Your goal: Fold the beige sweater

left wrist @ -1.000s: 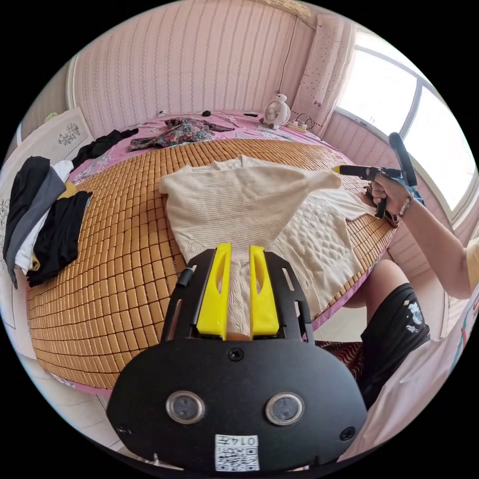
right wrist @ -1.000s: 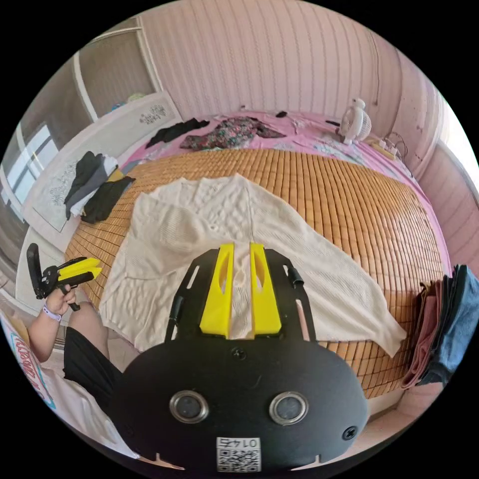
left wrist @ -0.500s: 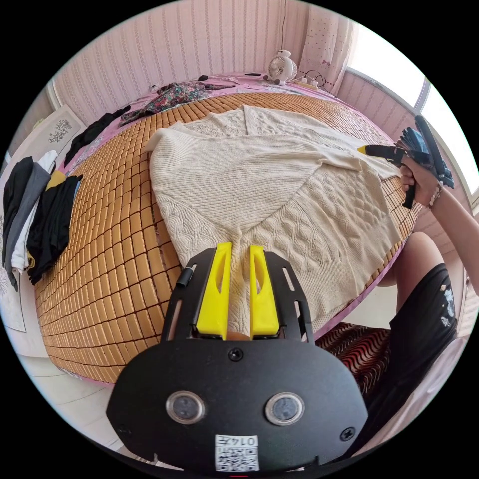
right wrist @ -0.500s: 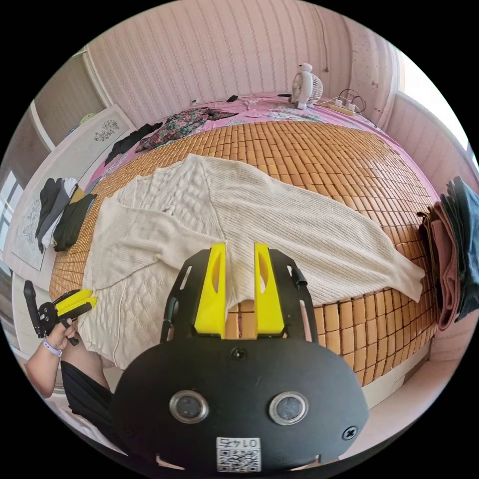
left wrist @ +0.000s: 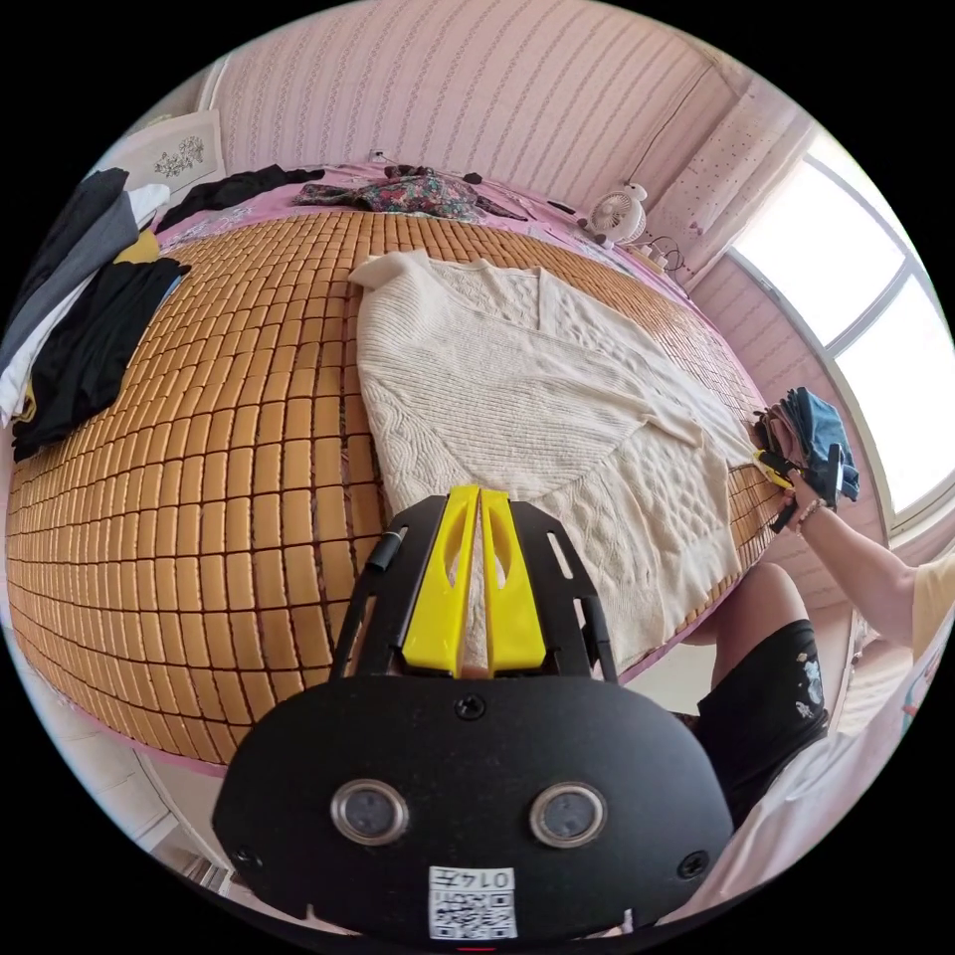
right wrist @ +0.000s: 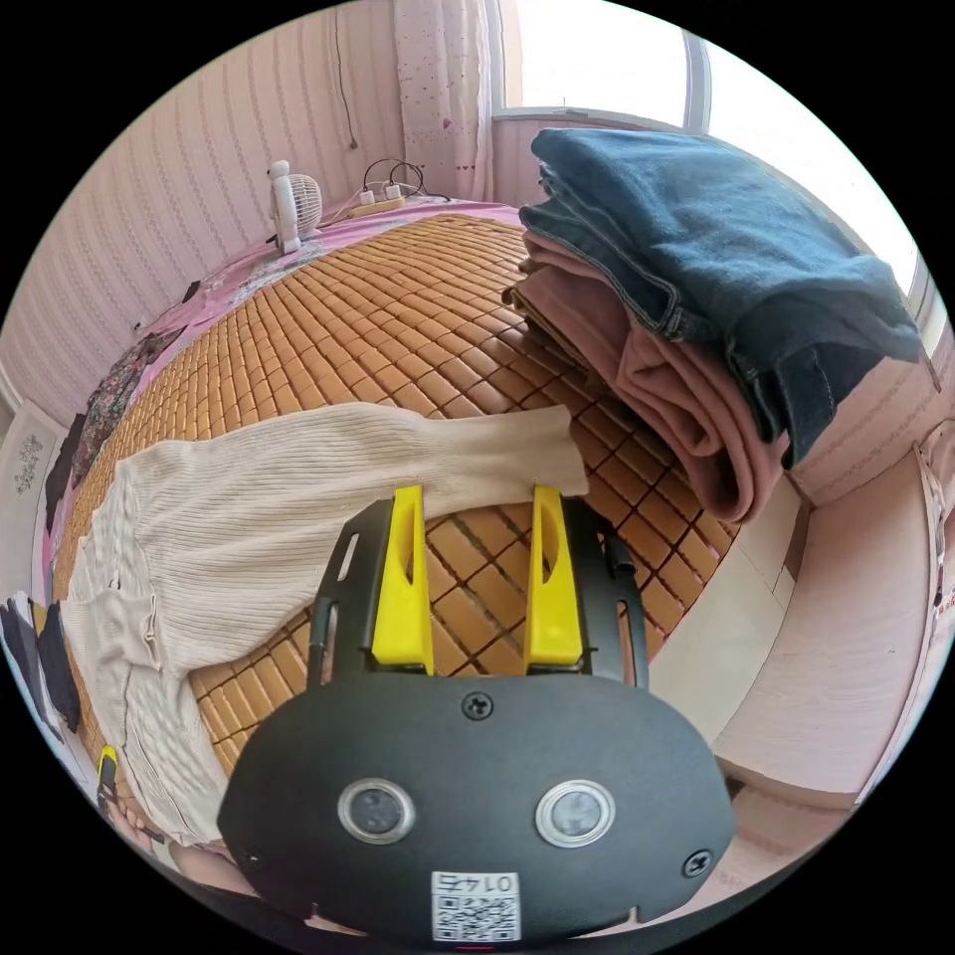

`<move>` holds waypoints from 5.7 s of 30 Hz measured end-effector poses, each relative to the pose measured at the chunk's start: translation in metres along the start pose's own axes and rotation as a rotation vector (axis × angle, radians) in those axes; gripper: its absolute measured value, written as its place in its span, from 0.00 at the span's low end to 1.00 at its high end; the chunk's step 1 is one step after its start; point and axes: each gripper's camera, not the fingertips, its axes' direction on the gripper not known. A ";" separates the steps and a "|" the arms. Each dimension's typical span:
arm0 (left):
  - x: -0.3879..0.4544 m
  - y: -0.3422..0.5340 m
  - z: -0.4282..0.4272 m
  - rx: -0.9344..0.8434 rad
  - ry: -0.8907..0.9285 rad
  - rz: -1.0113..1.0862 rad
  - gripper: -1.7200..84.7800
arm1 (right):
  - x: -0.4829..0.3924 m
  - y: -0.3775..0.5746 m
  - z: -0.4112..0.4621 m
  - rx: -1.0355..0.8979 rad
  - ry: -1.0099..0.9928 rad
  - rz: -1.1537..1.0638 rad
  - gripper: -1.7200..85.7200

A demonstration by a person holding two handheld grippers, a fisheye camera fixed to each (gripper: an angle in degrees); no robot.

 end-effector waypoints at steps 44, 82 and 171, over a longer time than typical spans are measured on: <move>0.010 -0.103 0.022 0.024 0.028 0.088 0.02 | -0.162 0.111 -0.088 -0.139 -0.758 -0.745 0.08; -0.101 -0.030 0.028 0.033 -0.019 0.034 0.02 | -0.586 0.025 -0.042 -0.217 -0.743 -1.297 0.05; 0.120 0.049 0.078 -0.147 0.049 0.429 0.01 | -0.666 0.181 -0.032 -0.654 0.149 -1.892 0.01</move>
